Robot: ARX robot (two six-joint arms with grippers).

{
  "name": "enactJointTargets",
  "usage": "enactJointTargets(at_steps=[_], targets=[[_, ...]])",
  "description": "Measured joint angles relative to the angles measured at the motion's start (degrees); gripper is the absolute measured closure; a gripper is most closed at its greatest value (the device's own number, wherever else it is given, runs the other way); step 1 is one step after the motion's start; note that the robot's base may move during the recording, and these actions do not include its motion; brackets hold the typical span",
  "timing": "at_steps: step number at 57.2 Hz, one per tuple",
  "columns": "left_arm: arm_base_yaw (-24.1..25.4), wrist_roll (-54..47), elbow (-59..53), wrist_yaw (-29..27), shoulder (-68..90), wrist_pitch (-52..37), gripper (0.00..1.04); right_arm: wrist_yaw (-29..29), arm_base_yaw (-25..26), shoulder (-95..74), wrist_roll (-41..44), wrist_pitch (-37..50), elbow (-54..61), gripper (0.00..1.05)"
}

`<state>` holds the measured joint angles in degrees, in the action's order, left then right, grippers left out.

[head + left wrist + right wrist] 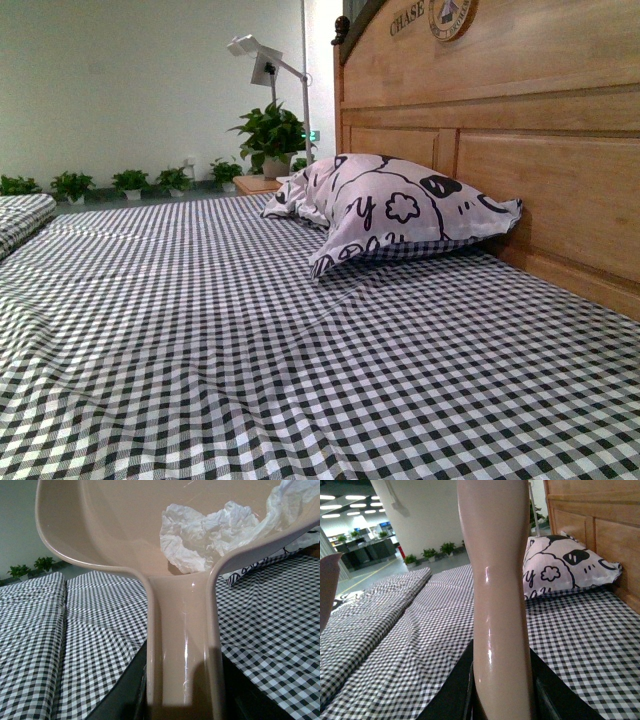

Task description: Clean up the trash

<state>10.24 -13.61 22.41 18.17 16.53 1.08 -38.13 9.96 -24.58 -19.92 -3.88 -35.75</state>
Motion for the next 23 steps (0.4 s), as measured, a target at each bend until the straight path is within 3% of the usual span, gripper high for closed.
enactJointTargets(at_steps=[23], targets=[[0.0, 0.0, 0.0, 0.0, 0.0, 0.0, 0.79, 0.0, 0.0, 0.0, 0.0, 0.0, 0.0, 0.84]])
